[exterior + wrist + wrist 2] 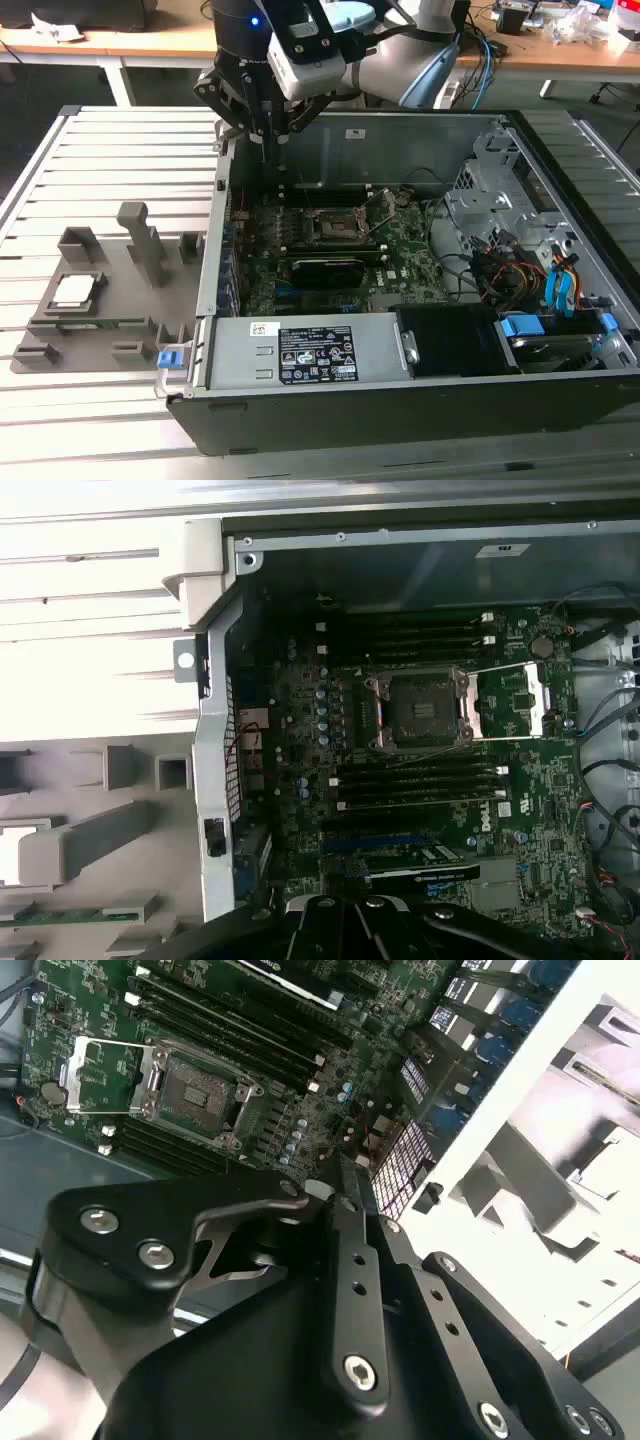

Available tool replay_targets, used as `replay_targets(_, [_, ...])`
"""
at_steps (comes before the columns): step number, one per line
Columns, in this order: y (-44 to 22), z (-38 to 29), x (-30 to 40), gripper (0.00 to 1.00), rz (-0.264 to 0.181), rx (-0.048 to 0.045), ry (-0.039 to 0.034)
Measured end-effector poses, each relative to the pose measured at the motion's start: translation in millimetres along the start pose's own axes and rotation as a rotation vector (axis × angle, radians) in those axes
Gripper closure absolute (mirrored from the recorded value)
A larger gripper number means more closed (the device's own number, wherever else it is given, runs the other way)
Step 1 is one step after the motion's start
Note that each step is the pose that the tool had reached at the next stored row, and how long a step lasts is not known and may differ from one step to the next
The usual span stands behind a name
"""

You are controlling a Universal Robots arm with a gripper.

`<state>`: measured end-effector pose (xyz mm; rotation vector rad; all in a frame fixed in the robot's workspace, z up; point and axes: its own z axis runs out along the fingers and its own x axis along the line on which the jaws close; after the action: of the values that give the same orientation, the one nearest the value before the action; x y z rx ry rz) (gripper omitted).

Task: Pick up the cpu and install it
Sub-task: 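Reach for the cpu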

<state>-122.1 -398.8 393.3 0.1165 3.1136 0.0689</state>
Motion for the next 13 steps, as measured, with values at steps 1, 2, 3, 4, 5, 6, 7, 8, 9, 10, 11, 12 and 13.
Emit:
replay_targets(1, [-0.2, -0.1, 2.6, 0.89, 0.0, 0.0001, 0.0001])
replay_targets(2, [-0.4, -0.2, 5.8, 0.89, 0.0, 0.0, 0.0])
replay_targets(3, [-0.8, -0.3, 11.0, 0.89, 0.0, 0.0, 0.0])
replay_targets(4, [-1.4, -0.5, 18.2, 0.89, 0.0, 0.0, -0.0002])
replay_targets(5, [-1.6, -0.6, 21.4, 0.89, 0.0, 0.0, -0.0002])
replay_targets(6, [-1.8, -0.6, 23.7, 0.89, 0.0, 0.0, -0.0002])
replay_targets(7, [-2.1, -0.8, 27.3, 0.89, 0.0, 0.0, -0.0002])
replay_targets(8, [-2.3, -0.9, 31.2, 0.89, 0.0, 0.0001, -0.0002])
replay_targets(9, [-2.8, -1.0, 36.8, 0.89, 0.0, 0.0, -0.0003])
replay_targets(10, [-3.2, -1.2, 42.9, 0.89, 0.0, 0.0, -0.0004])
replay_targets(11, [-3.7, -1.3, 49.0, 0.89, 0.0, 0.0001, -0.0003])
replay_targets(12, [-3.8, -1.4, 51.4, 0.89, 0.0, 0.0, -0.0004])
replay_targets(13, [-4.0, -1.4, 53.2, 0.89, 0.0, 0.0, -0.0004])
